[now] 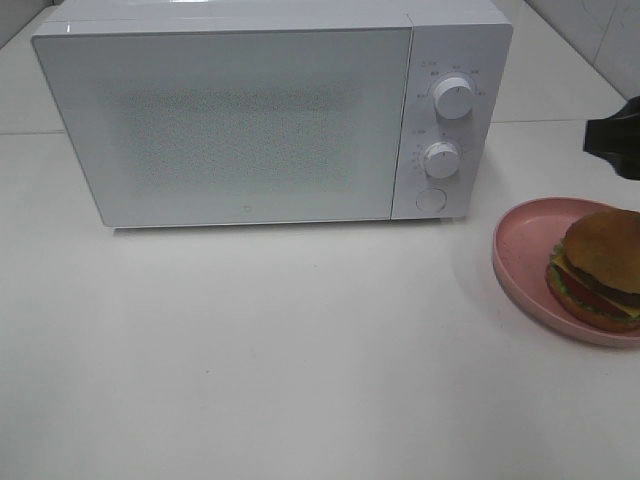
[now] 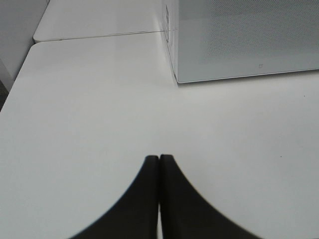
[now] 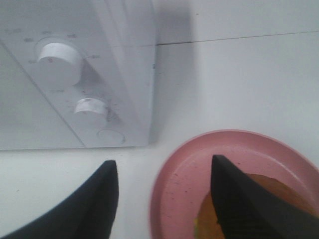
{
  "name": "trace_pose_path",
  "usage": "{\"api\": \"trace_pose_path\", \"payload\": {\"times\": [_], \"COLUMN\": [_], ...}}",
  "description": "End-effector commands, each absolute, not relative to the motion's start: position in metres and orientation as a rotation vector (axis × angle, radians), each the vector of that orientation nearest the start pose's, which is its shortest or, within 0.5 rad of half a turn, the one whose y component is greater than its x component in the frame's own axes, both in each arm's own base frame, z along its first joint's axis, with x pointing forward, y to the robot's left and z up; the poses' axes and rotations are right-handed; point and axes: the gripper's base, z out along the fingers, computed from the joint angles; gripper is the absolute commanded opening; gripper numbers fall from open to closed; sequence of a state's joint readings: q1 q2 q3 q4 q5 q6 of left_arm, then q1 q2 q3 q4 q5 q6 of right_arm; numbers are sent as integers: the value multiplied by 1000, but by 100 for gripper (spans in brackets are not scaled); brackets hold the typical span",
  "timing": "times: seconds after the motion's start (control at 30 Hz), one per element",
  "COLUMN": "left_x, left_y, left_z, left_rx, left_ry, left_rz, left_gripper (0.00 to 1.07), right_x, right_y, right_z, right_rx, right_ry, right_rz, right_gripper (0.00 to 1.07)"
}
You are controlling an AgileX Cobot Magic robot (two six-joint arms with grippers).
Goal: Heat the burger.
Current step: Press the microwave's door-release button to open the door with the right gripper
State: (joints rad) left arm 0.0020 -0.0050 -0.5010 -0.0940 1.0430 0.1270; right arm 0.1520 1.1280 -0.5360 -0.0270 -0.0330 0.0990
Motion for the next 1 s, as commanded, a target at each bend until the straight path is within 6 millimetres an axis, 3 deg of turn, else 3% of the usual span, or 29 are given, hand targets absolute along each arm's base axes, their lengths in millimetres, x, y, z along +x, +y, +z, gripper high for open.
{"api": "trace_pose_path", "payload": {"times": [0.03,0.23,0.37,0.67,0.73,0.8,0.83,0.93,1.0], "left_x": [-8,-8,-8,-8,-8,-8,-8,-8,-8], "left_y": [-8,-8,-8,-8,-8,-8,-8,-8,-8], "left_z": [279,279,279,279,279,279,279,279,279], "left_rx": [127,127,127,127,127,127,127,127,127], "left_ry": [1988,1988,1988,1988,1988,1988,1988,1988,1988], "left_rz": [-32,-32,-32,-32,-32,-32,-32,-32,-32], "left_gripper": [0,0,0,0,0,0,0,0,0], "right_x": [227,232,234,239,245,246,248,249,252], "right_y": [52,79,106,132,136,136,138,138,140], "right_z": [250,237,218,184,170,166,161,159,152], "right_rx": [-155,-257,-361,-458,-460,-460,-460,-460,-427], "right_ry": [2017,2022,2053,2109,2114,2115,2113,2113,2116], "right_rz": [190,260,313,348,349,349,350,351,371], "right_gripper": [55,55,55,47,37,34,23,17,0]}}
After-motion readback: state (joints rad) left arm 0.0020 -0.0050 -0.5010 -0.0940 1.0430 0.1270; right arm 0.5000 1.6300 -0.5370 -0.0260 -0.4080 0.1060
